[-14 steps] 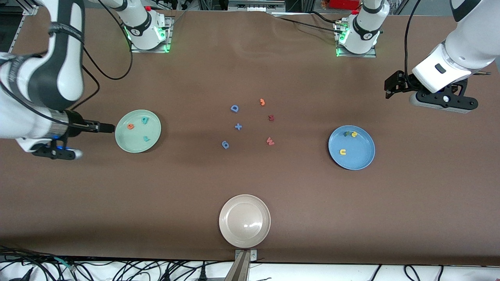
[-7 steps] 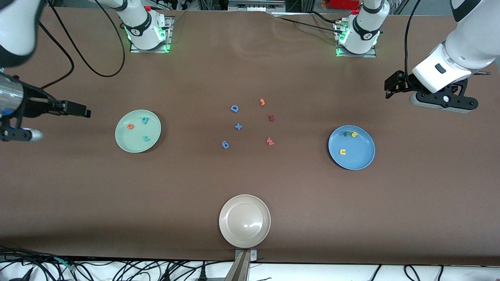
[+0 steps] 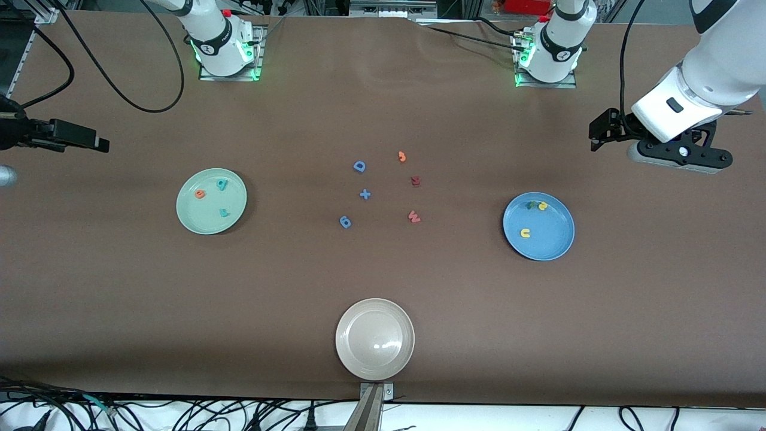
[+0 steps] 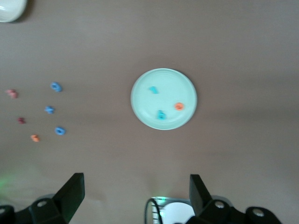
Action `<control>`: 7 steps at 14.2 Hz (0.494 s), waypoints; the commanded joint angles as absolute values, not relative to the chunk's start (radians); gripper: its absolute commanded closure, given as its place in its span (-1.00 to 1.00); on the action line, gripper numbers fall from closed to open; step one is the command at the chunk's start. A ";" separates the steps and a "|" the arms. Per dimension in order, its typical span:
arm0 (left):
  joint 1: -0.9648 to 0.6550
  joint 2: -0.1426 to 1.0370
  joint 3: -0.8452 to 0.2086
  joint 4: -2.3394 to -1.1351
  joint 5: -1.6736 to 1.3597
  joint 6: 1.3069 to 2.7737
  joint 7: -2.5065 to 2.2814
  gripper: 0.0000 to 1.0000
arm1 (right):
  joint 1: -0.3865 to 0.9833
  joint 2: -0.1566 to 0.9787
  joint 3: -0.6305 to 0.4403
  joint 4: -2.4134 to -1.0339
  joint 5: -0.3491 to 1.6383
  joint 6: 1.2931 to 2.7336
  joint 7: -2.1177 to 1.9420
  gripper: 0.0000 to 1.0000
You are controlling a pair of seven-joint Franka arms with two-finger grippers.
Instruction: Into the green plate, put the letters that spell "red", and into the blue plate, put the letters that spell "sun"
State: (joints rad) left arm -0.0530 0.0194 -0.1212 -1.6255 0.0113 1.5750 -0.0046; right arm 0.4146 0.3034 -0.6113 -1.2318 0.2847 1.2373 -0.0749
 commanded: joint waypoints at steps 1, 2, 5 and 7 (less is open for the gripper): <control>-0.054 0.031 -0.117 -1.595 -0.012 1.552 0.011 -1.00 | 0.211 0.253 -0.354 -1.215 0.154 1.267 -0.072 -0.99; -0.054 0.031 -0.117 -1.597 -0.012 1.552 0.011 -1.00 | 0.140 0.241 -0.263 -1.216 0.112 1.287 -0.072 -0.99; -0.054 0.031 -0.117 -1.597 -0.012 1.552 0.011 -1.00 | -0.047 0.219 -0.059 -1.232 0.039 1.305 -0.072 -0.99; -0.054 0.031 -0.117 -1.597 -0.012 1.552 0.011 -1.00 | -0.164 0.178 0.079 -1.300 -0.023 1.371 -0.072 -0.99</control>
State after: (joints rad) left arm -0.0529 0.0195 -0.1212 -1.6255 0.0113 1.5731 -0.0046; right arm -0.0556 0.2305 -0.0497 -1.2227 0.0292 1.3107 -0.0747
